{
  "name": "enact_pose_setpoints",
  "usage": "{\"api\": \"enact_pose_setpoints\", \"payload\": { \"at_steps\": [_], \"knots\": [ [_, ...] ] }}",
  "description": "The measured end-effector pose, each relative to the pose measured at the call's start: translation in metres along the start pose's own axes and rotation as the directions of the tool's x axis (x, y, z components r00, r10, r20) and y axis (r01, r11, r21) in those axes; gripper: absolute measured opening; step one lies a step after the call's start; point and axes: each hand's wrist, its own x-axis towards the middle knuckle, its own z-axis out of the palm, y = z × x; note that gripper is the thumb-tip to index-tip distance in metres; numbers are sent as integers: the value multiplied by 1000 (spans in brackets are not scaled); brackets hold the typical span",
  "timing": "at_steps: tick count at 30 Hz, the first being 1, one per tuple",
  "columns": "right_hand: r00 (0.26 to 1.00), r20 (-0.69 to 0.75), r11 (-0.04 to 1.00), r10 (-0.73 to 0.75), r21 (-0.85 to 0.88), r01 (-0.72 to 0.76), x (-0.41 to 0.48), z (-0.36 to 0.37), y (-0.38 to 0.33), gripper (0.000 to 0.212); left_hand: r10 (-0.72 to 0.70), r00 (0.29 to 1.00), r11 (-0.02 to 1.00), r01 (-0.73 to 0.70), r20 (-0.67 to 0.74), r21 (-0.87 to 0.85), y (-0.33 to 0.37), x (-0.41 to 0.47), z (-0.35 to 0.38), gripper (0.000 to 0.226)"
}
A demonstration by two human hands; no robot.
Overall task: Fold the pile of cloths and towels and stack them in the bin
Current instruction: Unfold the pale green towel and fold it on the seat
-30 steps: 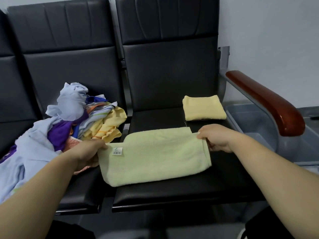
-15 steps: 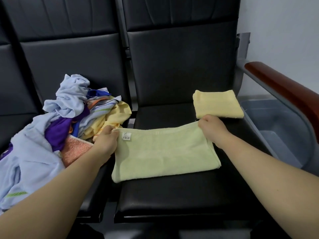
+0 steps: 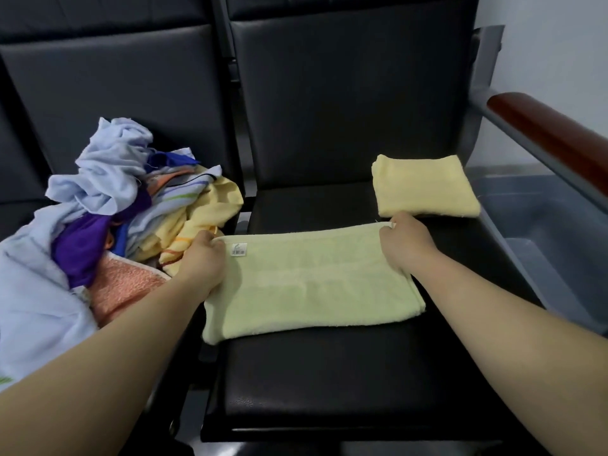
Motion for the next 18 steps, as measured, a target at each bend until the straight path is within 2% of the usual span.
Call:
{"api": "enact_pose_setpoints", "payload": {
  "at_steps": [5, 8, 10, 12, 15, 18],
  "knots": [
    [996, -89, 999, -14, 49, 19, -4, 2, 6, 18, -59, 998, 996, 59, 8, 65, 5, -1, 1, 36],
    [992, -124, 998, -14, 59, 21, -9, -2, 6, 29, -41, 999, 989, 39, 8, 141, 7, -5, -6, 41],
    [989, -139, 998, -54, 14, 57, -12, -4, 6, 35, -29, 999, 982, 25, 21, 189, 9, -8, -10, 47],
    [981, -133, 989, -139, -58, 133, -20, -5, 7, 31, -25, 999, 971, 16, 35, 238, 12, -15, -15, 53],
    [954, -20, 943, -300, -161, 293, -36, -4, 4, 22, 25, 997, 941, -46, 68, 335, 18, -31, -20, 49],
    [892, 172, 870, -419, -207, 448, -50, 0, -3, 24, 150, 984, 893, -177, 98, 413, 26, -47, -17, 36]
  ]
}}
